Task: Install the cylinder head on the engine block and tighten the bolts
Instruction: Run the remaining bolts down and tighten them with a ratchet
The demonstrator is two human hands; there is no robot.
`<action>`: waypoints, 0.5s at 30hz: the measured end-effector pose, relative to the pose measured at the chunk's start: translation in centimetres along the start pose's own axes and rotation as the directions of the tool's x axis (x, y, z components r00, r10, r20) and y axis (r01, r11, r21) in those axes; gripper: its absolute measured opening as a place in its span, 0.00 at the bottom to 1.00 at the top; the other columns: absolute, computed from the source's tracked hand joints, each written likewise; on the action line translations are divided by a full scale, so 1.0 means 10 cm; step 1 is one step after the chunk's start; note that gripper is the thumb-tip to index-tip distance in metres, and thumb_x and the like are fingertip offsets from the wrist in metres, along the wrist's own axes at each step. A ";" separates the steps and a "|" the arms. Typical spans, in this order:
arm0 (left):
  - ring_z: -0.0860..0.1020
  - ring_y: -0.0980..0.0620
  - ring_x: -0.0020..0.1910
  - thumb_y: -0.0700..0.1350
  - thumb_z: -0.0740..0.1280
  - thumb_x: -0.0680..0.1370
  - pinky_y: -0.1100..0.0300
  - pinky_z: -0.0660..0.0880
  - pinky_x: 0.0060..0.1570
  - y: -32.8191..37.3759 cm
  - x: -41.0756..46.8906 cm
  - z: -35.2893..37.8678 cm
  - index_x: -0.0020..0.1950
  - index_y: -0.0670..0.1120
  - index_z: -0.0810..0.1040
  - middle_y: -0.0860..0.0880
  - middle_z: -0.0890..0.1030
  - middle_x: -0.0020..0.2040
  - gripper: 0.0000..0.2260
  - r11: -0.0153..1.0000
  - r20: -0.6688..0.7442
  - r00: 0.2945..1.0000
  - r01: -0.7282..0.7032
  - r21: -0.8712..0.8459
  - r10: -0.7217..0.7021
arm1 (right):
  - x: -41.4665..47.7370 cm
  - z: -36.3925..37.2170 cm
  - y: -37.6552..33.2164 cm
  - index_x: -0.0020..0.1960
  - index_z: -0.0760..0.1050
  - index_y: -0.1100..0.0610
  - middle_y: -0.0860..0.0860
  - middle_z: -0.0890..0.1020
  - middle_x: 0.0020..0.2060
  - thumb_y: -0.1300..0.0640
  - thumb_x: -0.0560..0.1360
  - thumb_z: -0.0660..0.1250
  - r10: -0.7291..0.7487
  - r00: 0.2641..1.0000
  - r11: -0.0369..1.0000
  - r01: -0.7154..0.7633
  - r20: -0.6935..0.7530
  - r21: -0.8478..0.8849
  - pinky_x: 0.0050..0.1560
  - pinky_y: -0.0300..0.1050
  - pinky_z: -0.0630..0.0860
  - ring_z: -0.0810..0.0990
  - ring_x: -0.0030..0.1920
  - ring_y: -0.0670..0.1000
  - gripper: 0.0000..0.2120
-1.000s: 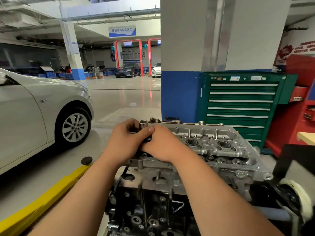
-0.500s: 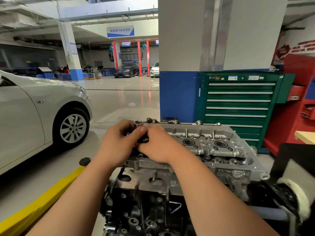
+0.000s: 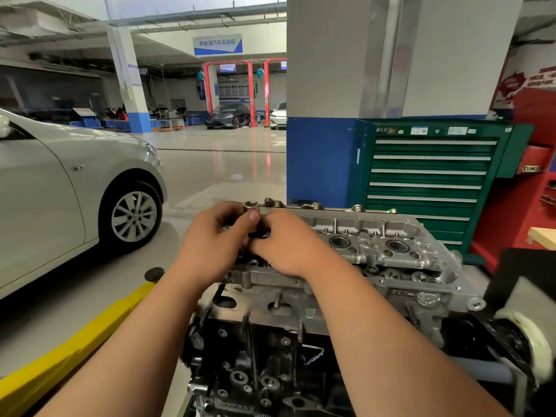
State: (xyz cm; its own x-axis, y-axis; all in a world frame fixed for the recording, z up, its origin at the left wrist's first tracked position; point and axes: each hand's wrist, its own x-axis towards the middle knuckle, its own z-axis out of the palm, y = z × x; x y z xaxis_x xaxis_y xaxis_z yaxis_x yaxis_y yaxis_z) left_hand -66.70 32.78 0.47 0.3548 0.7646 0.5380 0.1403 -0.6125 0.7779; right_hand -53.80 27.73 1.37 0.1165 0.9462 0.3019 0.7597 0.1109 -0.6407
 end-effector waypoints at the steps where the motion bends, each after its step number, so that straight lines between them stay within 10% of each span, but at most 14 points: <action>1: 0.79 0.57 0.37 0.47 0.66 0.79 0.67 0.73 0.36 0.00 0.00 -0.01 0.44 0.48 0.82 0.51 0.82 0.40 0.07 1.000 0.033 0.999 0.003 -0.014 -0.003 | 0.00 0.00 0.00 0.41 0.78 0.55 0.51 0.80 0.32 0.54 0.73 0.67 0.006 1.000 1.000 -0.006 -0.016 -0.003 0.29 0.42 0.70 0.75 0.29 0.48 0.05; 10: 0.72 0.57 0.29 0.48 0.71 0.75 0.64 0.69 0.31 0.03 0.02 0.06 0.39 0.43 0.76 0.50 0.77 0.31 0.11 1.000 -0.065 0.998 0.011 0.010 -0.011 | 0.00 0.02 0.00 0.37 0.76 0.53 0.49 0.76 0.27 0.53 0.71 0.66 0.038 0.998 0.999 -0.039 -0.039 -0.014 0.26 0.39 0.64 0.72 0.27 0.46 0.06; 15: 0.81 0.44 0.44 0.46 0.64 0.81 0.51 0.77 0.45 0.04 -0.01 -0.04 0.47 0.47 0.82 0.46 0.83 0.42 0.09 0.995 0.125 0.992 0.026 -0.092 -0.014 | -0.04 0.00 -0.02 0.34 0.75 0.53 0.46 0.75 0.24 0.53 0.72 0.67 -0.001 0.999 1.000 0.001 -0.043 0.008 0.26 0.36 0.65 0.70 0.26 0.42 0.09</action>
State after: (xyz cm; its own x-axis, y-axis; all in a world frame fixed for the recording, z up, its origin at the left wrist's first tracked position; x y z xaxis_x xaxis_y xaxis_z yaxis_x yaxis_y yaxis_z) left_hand -67.06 32.55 0.88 0.4654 0.7421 0.4824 0.0638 -0.5717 0.8180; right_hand -53.97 27.34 1.39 0.1428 0.9323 0.3324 0.7549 0.1146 -0.6458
